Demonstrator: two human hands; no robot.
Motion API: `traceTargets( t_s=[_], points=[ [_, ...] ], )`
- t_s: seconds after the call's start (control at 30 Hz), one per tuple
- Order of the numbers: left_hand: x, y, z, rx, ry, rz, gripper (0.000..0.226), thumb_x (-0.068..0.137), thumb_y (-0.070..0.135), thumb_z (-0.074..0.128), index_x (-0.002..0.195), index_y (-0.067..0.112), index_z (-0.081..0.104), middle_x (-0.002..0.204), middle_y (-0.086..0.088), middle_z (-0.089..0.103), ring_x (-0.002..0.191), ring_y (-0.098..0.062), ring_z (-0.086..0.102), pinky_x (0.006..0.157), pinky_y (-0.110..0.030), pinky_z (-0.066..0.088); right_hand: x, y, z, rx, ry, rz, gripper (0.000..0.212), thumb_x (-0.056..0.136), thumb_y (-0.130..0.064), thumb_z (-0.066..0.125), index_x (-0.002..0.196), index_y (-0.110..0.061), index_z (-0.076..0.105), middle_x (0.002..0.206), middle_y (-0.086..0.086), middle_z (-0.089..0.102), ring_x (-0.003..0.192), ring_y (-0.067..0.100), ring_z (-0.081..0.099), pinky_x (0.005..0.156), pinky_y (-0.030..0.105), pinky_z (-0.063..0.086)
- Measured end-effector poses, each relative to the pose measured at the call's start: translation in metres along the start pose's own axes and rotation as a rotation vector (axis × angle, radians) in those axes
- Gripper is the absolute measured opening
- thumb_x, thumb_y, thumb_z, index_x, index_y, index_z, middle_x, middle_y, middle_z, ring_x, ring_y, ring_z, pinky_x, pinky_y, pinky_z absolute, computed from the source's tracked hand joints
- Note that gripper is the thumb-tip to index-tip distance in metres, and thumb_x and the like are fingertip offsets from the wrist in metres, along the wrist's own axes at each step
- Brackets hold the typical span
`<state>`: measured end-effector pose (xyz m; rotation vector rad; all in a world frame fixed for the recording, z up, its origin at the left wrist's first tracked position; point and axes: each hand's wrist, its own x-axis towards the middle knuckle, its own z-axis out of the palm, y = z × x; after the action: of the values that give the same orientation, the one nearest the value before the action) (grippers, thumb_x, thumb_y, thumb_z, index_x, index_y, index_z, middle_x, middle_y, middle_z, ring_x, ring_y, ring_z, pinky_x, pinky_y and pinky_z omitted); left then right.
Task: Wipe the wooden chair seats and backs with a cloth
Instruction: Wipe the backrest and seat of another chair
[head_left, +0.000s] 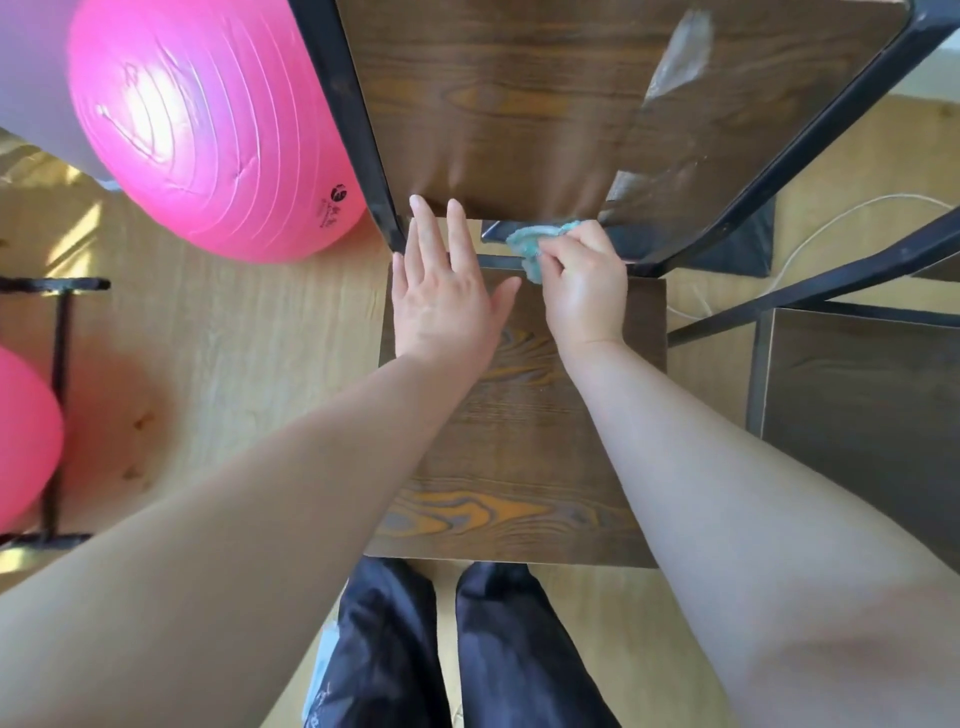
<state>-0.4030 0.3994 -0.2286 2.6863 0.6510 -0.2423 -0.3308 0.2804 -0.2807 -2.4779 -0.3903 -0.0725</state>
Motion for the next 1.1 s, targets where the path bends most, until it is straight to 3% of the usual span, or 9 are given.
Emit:
traceTargets(
  t_s=[0.13, 0.4, 0.63, 0.8, 0.97, 1.1],
  points=[
    [-0.002, -0.002, -0.003, 0.008, -0.017, 0.009, 0.085, 0.1, 0.057, 0.039, 0.158, 0.013, -0.004, 0.165, -0.015, -0.012, 0.153, -0.027, 0.0, 0.124, -0.045, 0.01, -0.008, 0.0, -0.009, -0.017, -0.015, -0.026, 0.011, 0.091, -0.011, 0.065, 0.097, -0.005, 0.073, 0.101, 0.004, 0.061, 0.092, 0.017, 0.061, 0.079, 0.026, 0.055],
    [-0.013, 0.009, -0.039, 0.084, -0.029, 0.087, 0.082, 0.101, 0.057, 0.034, 0.157, 0.015, -0.009, 0.165, -0.011, -0.011, 0.153, -0.025, -0.007, 0.124, -0.045, 0.006, -0.022, -0.028, -0.073, 0.078, 0.16, -0.088, 0.013, 0.092, -0.011, 0.066, 0.101, -0.005, 0.074, 0.102, 0.006, 0.063, 0.093, 0.016, 0.062, 0.079, 0.028, 0.057],
    [-0.014, 0.025, -0.077, 0.194, 0.014, 0.178, 0.081, 0.1, 0.06, 0.026, 0.156, 0.018, -0.014, 0.165, -0.008, -0.013, 0.152, -0.024, -0.013, 0.124, -0.046, 0.002, 0.019, -0.059, -0.148, 0.044, 0.364, -0.22, 0.017, 0.092, -0.014, 0.067, 0.104, -0.004, 0.074, 0.104, 0.01, 0.065, 0.096, 0.014, 0.062, 0.084, 0.017, 0.051],
    [-0.011, 0.03, -0.082, 0.323, 0.031, 0.272, 0.078, 0.1, 0.061, 0.021, 0.156, 0.021, -0.015, 0.165, -0.008, -0.016, 0.151, -0.028, -0.016, 0.123, -0.05, 0.0, 0.057, -0.066, -0.164, 0.024, 0.462, -0.307, 0.016, 0.093, -0.011, 0.064, 0.101, -0.002, 0.074, 0.098, 0.011, 0.066, 0.092, 0.017, 0.061, 0.085, 0.012, 0.044],
    [-0.011, 0.014, -0.06, 0.378, 0.0, 0.261, 0.079, 0.1, 0.061, 0.022, 0.155, 0.02, -0.016, 0.165, -0.009, -0.015, 0.152, -0.029, -0.014, 0.123, -0.052, 0.001, 0.063, -0.054, -0.144, -0.017, 0.481, -0.339, 0.017, 0.094, -0.012, 0.061, 0.1, -0.001, 0.073, 0.098, 0.013, 0.066, 0.091, 0.023, 0.064, 0.08, 0.027, 0.055],
    [-0.012, 0.004, -0.038, 0.393, -0.046, 0.241, 0.08, 0.1, 0.06, 0.024, 0.155, 0.019, -0.018, 0.165, -0.01, -0.015, 0.152, -0.028, -0.014, 0.123, -0.051, 0.001, 0.057, -0.038, -0.122, -0.004, 0.485, -0.357, 0.016, 0.095, -0.008, 0.059, 0.097, 0.0, 0.073, 0.093, 0.014, 0.065, 0.087, 0.027, 0.063, 0.078, 0.033, 0.055]
  ],
)
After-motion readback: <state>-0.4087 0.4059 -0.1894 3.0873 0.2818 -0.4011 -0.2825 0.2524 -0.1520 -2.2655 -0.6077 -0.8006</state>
